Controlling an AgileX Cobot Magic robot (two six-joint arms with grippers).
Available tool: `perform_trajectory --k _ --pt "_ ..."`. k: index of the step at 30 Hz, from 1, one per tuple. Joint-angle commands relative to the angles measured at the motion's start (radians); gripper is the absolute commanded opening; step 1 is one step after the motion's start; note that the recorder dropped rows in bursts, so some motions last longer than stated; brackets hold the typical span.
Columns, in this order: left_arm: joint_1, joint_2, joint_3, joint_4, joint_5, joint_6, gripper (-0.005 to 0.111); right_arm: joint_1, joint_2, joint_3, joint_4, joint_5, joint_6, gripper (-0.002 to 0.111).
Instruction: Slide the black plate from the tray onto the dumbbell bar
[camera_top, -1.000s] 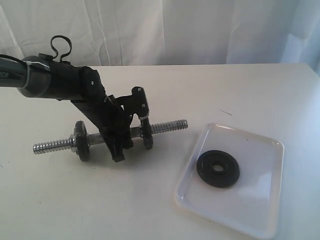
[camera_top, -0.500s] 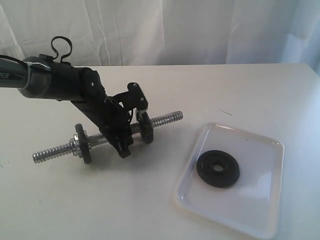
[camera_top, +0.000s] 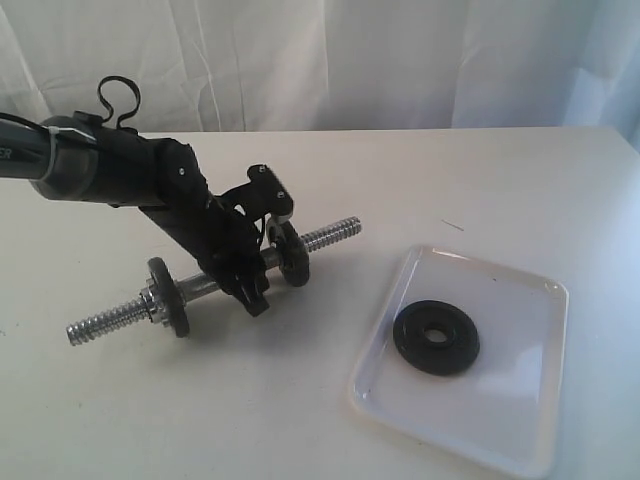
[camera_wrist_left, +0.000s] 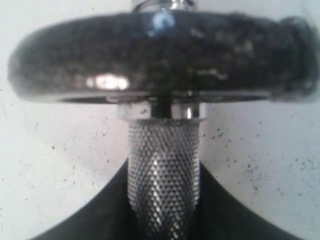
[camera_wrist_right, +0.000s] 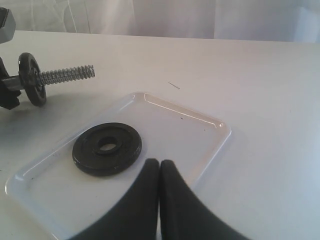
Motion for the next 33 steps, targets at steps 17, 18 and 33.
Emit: perform_trajectory --k 17,18,33 --pt "-0.006 -0.1 0.205 -0.064 -0.005 -0.067 0.0 -0.003 -0.005 0.005 0.0 -0.014 -0.001 0.0" --pt "-0.006 -0.107 0.205 -0.08 -0.003 -0.067 0.0 -0.003 -0.005 0.005 0.0 -0.014 -0.001 0.0" --pt "-0.006 -0.214 0.246 -0.086 -0.036 -0.067 0.0 -0.003 -0.005 0.005 0.0 -0.014 -0.001 0.0"
